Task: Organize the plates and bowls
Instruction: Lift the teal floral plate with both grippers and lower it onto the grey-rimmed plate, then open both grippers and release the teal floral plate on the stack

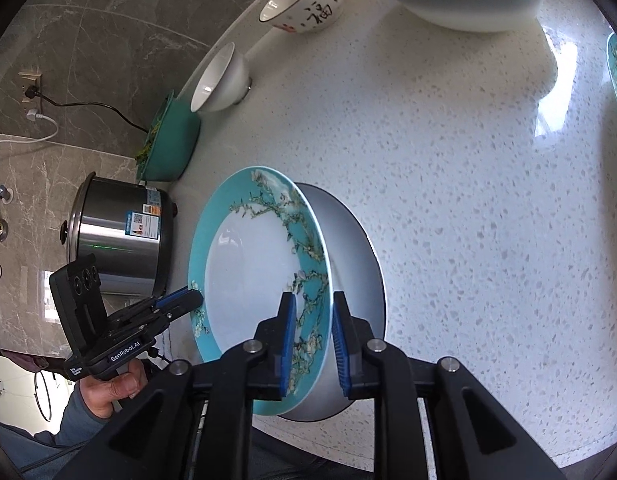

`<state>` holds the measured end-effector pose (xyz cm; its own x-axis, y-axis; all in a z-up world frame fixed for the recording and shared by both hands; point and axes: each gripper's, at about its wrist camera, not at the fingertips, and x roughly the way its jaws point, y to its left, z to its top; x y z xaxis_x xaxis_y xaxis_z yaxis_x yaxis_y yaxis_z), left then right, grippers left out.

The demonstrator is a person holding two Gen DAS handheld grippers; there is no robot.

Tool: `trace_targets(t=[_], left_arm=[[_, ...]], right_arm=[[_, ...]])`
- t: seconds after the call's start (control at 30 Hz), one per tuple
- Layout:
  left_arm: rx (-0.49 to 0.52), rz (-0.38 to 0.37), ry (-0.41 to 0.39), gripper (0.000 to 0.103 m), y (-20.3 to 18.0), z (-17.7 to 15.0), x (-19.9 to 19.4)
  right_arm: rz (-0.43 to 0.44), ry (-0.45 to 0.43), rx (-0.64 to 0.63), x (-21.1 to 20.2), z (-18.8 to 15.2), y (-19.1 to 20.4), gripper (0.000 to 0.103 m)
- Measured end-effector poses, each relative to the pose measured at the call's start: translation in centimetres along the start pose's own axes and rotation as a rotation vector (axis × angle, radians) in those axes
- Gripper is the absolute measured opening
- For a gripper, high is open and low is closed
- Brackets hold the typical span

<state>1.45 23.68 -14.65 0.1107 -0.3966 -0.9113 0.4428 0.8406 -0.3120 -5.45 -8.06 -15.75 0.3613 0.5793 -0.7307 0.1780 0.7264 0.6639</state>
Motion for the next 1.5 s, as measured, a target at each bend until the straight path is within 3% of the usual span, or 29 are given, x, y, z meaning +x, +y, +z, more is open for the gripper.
trace_targets(t=[0.63, 1.03, 1.23, 1.5], left_arm=[[0.068, 0.037, 0.020, 0.017, -1.5, 0.7, 2.3], [0.144, 0.097, 0.025, 0.019, -2.7, 0.5, 2.9], [0.218, 0.178, 0.032, 0.020, -3.6, 0.4, 3.5], [0.259, 0.197, 0.020, 0.020, -4.0, 0.5, 3.9]], right_arm=[[-0.078, -0.002, -0.050, 1.0, -0.6, 0.2, 0.022], [-0.307, 0.000, -0.229, 1.8, -1.4, 3.7, 0.027], [-0.382, 0.008, -0.270, 2.5, -1.6, 4.6, 0.028], [-0.467, 0.003, -0.319, 3.5, -1.9, 6.0, 0.035]])
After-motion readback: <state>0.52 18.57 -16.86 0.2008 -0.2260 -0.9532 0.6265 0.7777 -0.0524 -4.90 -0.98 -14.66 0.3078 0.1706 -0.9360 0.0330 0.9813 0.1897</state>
